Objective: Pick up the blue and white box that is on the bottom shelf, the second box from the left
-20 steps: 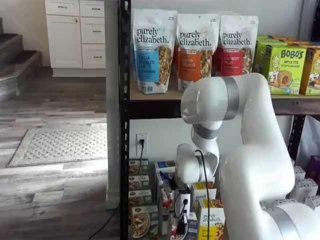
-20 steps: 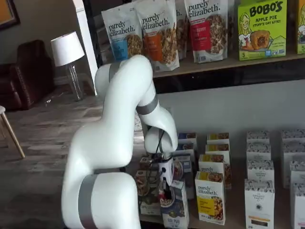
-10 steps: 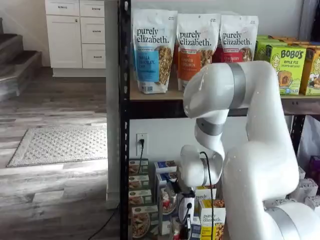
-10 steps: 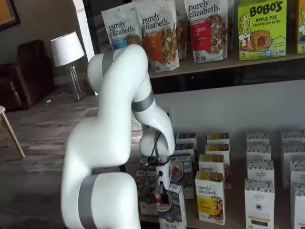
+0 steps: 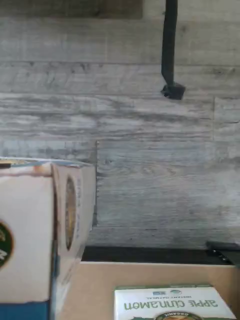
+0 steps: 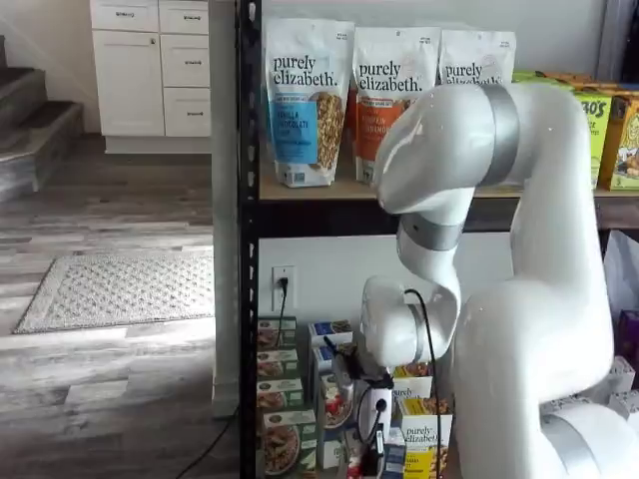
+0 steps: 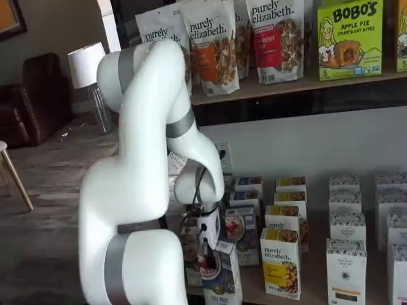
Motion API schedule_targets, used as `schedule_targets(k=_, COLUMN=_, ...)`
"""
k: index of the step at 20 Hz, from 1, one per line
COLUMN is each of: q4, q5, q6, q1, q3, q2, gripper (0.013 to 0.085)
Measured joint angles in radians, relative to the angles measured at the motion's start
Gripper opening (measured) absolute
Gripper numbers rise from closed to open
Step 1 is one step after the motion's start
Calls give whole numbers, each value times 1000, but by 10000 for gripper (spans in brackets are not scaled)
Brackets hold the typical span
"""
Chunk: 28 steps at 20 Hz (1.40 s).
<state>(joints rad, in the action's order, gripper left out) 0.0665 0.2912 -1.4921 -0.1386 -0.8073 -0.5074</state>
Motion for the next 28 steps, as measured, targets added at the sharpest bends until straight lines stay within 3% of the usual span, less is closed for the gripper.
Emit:
schedule_targets(k=4, q4=-25, q5=30, q6=38, q1=-14, q3=57, q2=81, gripper=490)
schedule_targets(k=14, q4=-9, q5=217, q6=43, q1=-27, q3=136, q2=309, gripper=490)
schedule_targets(k=28, q4=-18, q5=530, q6=56, q1=-18, q3=91, q2=588, gripper=490)
